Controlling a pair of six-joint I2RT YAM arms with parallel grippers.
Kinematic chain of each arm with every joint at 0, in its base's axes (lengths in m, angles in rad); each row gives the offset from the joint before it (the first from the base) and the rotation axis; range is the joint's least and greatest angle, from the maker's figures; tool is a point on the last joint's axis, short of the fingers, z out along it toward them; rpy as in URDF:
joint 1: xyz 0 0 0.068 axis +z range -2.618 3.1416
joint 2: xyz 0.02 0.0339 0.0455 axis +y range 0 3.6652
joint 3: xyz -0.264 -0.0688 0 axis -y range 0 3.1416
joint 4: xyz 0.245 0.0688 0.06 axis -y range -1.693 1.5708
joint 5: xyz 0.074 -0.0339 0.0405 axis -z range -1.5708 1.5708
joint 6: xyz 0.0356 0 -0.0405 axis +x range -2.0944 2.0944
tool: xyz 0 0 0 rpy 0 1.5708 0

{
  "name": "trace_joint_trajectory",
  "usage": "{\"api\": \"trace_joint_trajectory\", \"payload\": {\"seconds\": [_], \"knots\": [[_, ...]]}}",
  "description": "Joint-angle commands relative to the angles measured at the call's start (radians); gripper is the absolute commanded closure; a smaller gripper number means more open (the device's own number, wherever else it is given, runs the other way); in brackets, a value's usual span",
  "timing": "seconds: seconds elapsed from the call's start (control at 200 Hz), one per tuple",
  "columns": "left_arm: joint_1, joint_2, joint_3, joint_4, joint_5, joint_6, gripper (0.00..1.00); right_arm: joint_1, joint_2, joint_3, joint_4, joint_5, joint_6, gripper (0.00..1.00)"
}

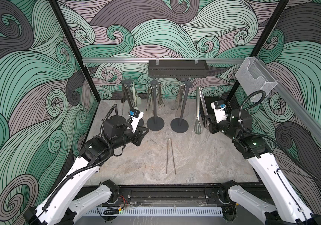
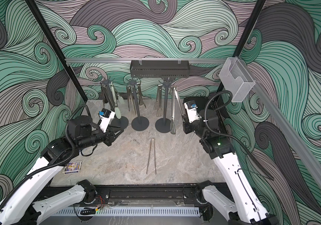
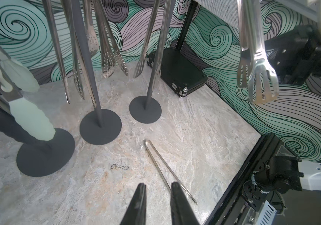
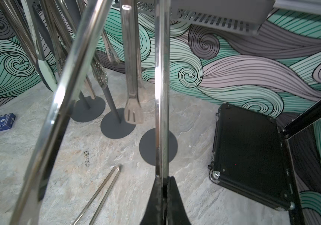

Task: Hang food tongs on kitchen utensil racks
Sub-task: Hang the food tongs on the rack.

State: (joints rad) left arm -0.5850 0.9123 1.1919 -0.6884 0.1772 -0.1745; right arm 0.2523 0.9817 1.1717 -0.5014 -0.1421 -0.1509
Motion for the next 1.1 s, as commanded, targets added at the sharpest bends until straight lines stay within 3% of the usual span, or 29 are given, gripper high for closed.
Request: {"api": "trace_joint_trajectory", "payload": {"seconds": [0.0,0.16,0.34,1.096], "knots": [[-0.006,-0.018,-0.003,0.007,0.025,-0.021,0.77,-0.078,0.034,0.057,0.08,-0.166,-0.064,1.0],[-0.006,-0.02,-0.018,0.028,0.034,-0.019,0.77,-0.187,0.109,0.109,0.107,-0.302,-0.083,1.0],[-0.006,-0.01,-0.029,0.065,0.054,-0.018,0.77,-0.23,0.191,0.142,0.109,-0.393,-0.113,1.0],[-0.006,0.054,-0.017,0.104,0.095,-0.011,0.77,-0.271,0.295,0.149,0.19,-0.438,-0.072,1.0]]}}
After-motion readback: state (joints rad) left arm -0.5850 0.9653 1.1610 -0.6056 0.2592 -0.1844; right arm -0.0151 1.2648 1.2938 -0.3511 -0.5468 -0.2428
